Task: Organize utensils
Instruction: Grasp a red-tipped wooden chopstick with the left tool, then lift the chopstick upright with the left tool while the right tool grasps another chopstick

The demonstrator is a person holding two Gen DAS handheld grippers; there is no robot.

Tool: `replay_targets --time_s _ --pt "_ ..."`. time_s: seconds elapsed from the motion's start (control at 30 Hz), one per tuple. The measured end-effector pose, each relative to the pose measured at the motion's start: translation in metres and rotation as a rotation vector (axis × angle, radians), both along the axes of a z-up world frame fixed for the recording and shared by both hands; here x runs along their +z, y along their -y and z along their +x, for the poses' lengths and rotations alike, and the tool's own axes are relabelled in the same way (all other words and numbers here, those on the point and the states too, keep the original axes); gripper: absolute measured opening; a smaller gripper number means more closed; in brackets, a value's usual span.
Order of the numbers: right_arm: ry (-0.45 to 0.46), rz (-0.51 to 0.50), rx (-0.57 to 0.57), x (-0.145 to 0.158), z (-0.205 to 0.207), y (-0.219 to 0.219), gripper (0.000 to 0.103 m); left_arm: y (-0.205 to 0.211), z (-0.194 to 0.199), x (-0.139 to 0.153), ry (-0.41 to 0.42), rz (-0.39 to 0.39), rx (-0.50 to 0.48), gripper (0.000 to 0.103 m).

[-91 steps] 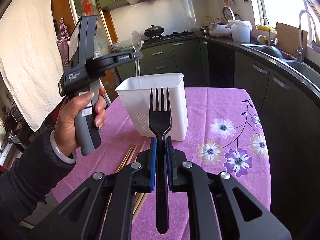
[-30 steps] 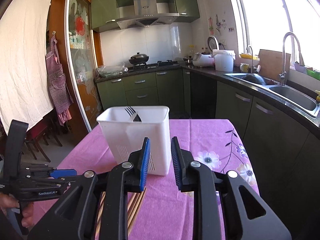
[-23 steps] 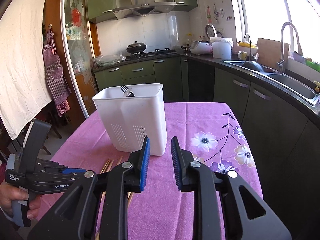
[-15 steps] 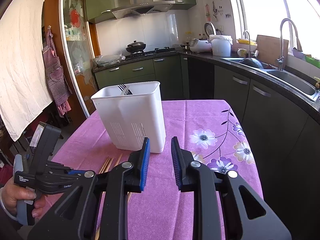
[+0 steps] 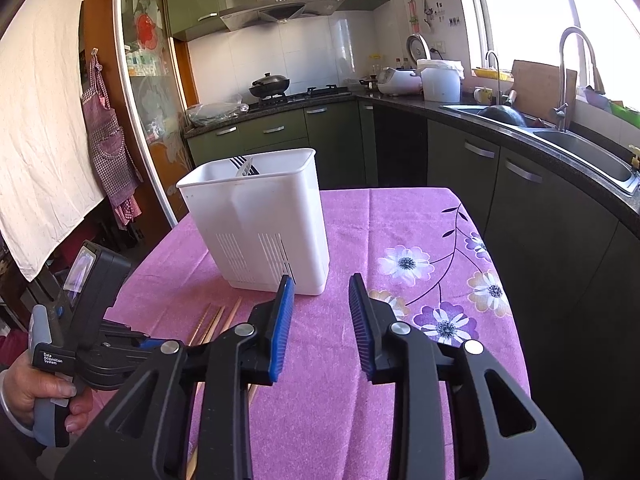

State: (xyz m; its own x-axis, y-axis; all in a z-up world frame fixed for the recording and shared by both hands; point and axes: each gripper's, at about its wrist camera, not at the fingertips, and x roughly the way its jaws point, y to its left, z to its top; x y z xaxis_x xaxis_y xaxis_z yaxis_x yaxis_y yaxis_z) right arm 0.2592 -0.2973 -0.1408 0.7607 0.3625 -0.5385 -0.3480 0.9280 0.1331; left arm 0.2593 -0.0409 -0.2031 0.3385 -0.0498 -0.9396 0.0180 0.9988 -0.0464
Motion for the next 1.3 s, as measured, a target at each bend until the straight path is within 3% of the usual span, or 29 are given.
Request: replay_targets --time_s 0.27,0.63,0.8,1.03,1.3 --pt "-0.015 -0.021 0.006 -0.005 0.002 -0.005 0.032 -0.009 -0.007 0.013 0.07 -0.026 0.02 0.007" --pt "-0.1 -0.079 0.052 -0.022 0.01 -0.022 0.035 -0.016 -0.054 0.092 0.337 -0.048 0.028 0.007" --pt "-0.195 -0.108 0.116 -0.04 0.016 -0.037 0.035 -0.019 -0.081 0.121 0.435 -0.031 0.018 0.007" --pt "-0.313 -0.167 0.18 -0.069 0.02 -0.063 0.032 -0.018 -0.092 0.129 0.462 -0.029 -0.003 0.007" --pt "-0.352 -0.239 0.165 -0.091 0.023 -0.078 0.031 -0.019 -0.092 0.128 0.466 -0.028 -0.008 0.007"
